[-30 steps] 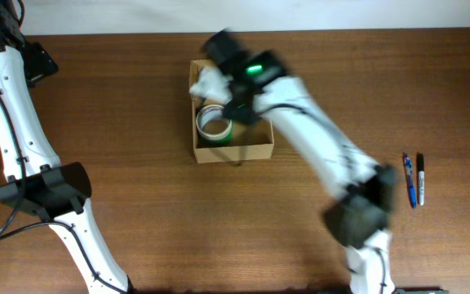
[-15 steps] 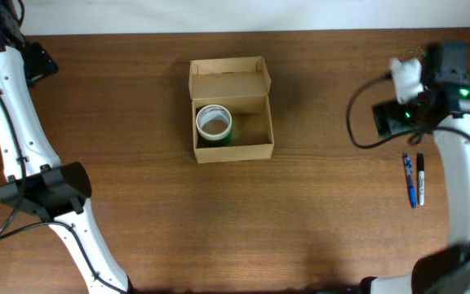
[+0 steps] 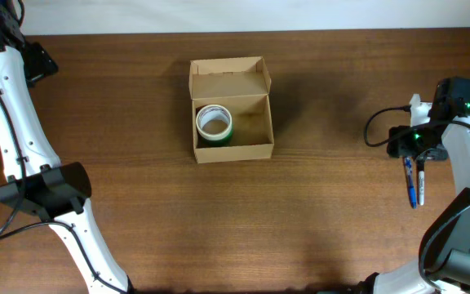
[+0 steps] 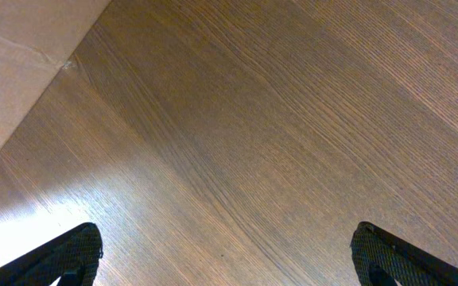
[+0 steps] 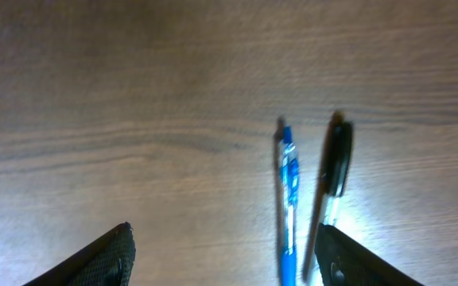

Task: Pack container
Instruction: 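Lower the right gripper onto the blue pen and grasp it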

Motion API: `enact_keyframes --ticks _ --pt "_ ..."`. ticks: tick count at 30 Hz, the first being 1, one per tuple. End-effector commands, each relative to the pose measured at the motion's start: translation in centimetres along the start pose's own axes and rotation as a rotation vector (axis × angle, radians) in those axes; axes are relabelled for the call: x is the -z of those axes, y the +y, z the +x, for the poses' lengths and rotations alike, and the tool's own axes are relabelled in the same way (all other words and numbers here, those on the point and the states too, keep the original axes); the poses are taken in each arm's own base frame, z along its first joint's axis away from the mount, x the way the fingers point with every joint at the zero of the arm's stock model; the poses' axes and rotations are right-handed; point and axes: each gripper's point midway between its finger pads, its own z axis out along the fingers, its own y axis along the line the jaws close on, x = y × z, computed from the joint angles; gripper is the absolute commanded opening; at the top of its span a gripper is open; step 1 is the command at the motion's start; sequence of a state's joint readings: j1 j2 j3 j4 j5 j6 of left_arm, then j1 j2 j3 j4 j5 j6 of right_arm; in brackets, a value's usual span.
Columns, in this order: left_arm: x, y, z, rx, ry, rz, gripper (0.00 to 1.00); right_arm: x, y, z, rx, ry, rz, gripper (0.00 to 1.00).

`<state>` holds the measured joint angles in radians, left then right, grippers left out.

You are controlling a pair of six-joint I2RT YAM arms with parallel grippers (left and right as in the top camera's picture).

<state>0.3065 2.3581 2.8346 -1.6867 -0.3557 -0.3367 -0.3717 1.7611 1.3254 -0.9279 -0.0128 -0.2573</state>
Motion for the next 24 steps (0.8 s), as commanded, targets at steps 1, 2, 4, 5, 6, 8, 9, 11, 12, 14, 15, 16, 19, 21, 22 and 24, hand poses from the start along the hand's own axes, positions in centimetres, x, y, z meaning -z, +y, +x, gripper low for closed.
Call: enact_keyframes --ticks 1,2,4,5,6,8,9,11,12,14,15,16,19,21,22,24 --pt "1.2 0.7 -0.2 0.025 -0.022 0.006 1.00 -0.2 -1.1 0.0 -0.007 -0.001 0.054 0.74" --pt "1.2 0.7 -0.2 0.025 -0.022 0.006 1.00 -0.4 -1.3 0.0 -0.010 0.002 0.054 0.74" --pt "1.2 0.7 -0.2 0.025 -0.022 0.006 1.00 -1.1 -1.6 0.6 -0.023 0.026 0.050 0.73" --pt "1.2 0.7 -0.2 0.025 -0.022 0.006 1.00 -1.4 -1.8 0.8 -0.029 0.037 0.048 0.73" --pt "1.2 0.7 -0.2 0.025 -0.022 0.006 1.00 -1.9 -1.9 1.2 -0.039 0.052 0.044 0.73" --pt "1.2 0.7 -0.2 0.025 -0.022 0.006 1.00 -2.6 -2.1 2.1 -0.052 0.084 0.034 0.73" --pt "1.2 0.7 -0.2 0.025 -0.022 0.006 1.00 -2.8 -2.2 2.5 -0.066 0.099 0.032 0.73" --pt "1.2 0.7 -0.2 0.025 -0.022 0.006 1.00 -3.3 -2.3 3.2 -0.088 0.122 0.028 0.72" --pt "1.2 0.7 -0.2 0.025 -0.023 0.006 1.00 -3.5 -2.3 3.5 -0.089 0.132 0.026 0.70" --pt "1.2 0.7 -0.2 0.025 -0.022 0.006 1.00 -3.8 -2.1 4.0 -0.089 0.146 0.022 0.70" --pt "1.2 0.7 -0.2 0.025 -0.022 0.006 1.00 -3.9 -2.1 4.2 -0.089 0.152 0.021 0.70" --pt "1.2 0.7 -0.2 0.025 -0.022 0.006 1.00 -3.9 -2.0 4.3 -0.089 0.155 0.021 0.69" --pt "1.2 0.7 -0.2 0.025 -0.022 0.006 1.00 -4.1 -2.1 4.7 -0.091 0.166 0.029 0.68" --pt "1.2 0.7 -0.2 0.025 -0.022 0.006 1.00 -4.1 -2.5 4.7 -0.090 0.169 0.048 0.68" --pt "1.2 0.7 -0.2 0.025 -0.022 0.006 1.00 -4.2 -2.5 4.7 -0.090 0.167 0.052 0.68" --pt "1.2 0.7 -0.2 0.025 -0.022 0.006 1.00 -4.3 -2.8 4.5 -0.095 0.157 0.057 0.68"
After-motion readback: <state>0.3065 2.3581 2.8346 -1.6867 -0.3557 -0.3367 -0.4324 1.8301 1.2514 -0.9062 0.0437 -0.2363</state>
